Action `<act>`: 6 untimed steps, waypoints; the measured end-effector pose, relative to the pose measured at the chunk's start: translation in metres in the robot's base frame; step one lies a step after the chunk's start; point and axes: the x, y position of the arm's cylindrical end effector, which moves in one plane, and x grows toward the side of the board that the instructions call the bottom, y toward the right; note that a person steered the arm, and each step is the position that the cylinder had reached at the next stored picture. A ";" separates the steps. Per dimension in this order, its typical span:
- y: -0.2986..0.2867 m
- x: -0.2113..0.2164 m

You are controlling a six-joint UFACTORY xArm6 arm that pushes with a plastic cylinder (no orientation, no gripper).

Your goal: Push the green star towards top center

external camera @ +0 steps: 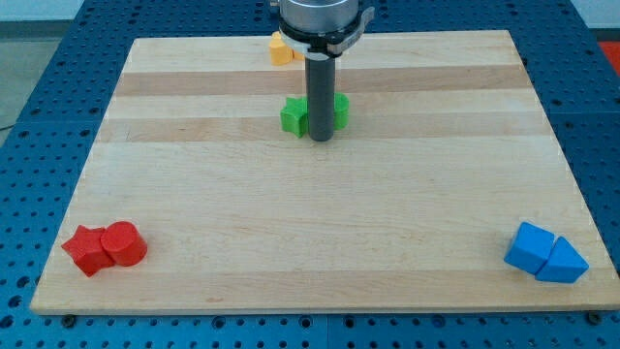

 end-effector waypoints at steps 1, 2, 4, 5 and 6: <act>-0.012 -0.038; -0.016 -0.015; -0.064 -0.067; -0.067 -0.062; -0.121 -0.039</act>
